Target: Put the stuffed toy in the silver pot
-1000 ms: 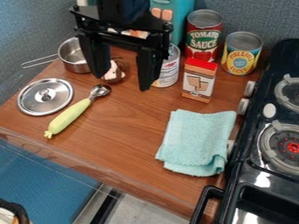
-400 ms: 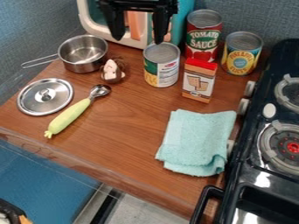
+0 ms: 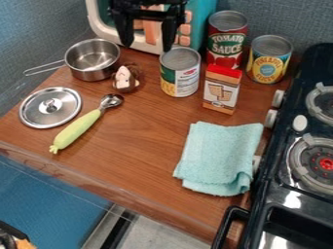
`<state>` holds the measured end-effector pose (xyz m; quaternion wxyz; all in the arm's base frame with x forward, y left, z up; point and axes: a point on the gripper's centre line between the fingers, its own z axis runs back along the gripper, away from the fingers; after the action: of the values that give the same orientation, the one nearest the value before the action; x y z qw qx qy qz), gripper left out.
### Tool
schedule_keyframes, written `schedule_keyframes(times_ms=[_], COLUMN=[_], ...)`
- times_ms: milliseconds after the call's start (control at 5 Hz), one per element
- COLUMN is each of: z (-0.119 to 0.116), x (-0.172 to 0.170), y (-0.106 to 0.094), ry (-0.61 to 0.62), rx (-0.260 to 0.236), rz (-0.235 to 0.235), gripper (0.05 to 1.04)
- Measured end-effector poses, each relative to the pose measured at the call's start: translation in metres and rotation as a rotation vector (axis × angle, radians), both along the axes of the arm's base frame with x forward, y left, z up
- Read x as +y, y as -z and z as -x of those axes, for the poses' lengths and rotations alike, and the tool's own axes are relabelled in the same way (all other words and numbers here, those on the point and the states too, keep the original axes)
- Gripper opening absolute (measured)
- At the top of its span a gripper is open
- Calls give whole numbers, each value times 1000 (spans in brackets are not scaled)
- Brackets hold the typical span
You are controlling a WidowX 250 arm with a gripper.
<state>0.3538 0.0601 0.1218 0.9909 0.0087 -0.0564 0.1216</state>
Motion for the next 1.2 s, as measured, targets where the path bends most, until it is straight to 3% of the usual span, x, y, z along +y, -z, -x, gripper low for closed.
schedule_keyframes(times_ms=[200,400,800,1200], z=[-1,2,2,-8], x=[23,42,51,47], y=[18,24,51,67], ry=[-47,-88,-119,-122], rx=[24,25,76,81], rz=[-19,-20,-14,-14], gripper=[998,998,998,998])
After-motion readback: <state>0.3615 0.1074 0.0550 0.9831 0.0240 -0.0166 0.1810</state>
